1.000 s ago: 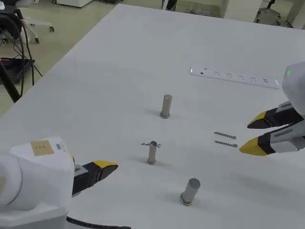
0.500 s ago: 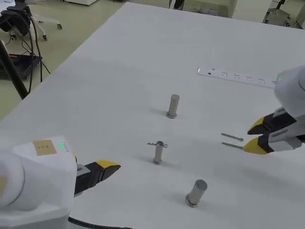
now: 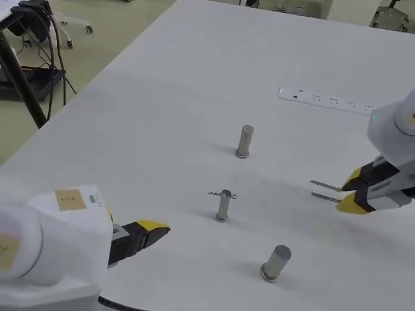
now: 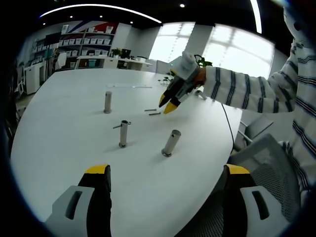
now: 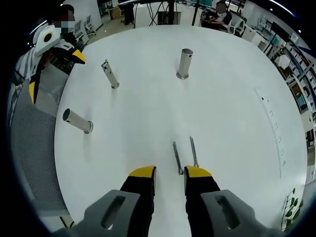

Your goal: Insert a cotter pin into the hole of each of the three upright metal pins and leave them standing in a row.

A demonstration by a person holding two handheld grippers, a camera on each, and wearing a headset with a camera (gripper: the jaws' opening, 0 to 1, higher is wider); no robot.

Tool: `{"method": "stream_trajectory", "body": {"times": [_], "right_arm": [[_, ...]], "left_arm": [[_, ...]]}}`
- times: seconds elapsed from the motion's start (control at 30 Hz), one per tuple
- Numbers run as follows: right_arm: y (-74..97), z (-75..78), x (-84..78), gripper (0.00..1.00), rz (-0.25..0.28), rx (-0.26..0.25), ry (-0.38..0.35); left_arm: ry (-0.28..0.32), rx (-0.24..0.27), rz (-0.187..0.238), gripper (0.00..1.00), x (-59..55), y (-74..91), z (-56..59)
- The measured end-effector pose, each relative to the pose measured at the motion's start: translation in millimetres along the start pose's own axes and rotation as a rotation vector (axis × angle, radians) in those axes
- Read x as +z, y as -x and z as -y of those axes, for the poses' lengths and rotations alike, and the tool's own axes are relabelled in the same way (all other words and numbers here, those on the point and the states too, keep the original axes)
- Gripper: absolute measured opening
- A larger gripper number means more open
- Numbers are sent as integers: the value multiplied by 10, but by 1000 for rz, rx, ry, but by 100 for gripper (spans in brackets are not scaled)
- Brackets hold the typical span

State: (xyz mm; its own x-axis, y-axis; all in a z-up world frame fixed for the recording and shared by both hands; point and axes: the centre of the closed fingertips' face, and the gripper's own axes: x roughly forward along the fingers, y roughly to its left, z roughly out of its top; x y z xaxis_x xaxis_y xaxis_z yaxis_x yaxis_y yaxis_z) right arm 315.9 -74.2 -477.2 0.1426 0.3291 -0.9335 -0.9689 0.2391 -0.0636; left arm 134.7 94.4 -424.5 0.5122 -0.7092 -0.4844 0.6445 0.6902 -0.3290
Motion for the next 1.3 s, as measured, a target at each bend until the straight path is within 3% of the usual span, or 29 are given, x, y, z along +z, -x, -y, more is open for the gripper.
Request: {"method": "stream_trajectory", "body": {"times": [0.5,1.2,1.3], "right_arm": [[-180,62,-95,11,-56,2,7],[-179,103,-95,6,-32,25,-51],[-179,95,-93,7,-38,21,-33]], "left_arm": [[4,10,-12,93,-14,6,-38],[8,-3,-9,92,18,-41,-6],[3,-4,-12,91,21,-44,-2]]}}
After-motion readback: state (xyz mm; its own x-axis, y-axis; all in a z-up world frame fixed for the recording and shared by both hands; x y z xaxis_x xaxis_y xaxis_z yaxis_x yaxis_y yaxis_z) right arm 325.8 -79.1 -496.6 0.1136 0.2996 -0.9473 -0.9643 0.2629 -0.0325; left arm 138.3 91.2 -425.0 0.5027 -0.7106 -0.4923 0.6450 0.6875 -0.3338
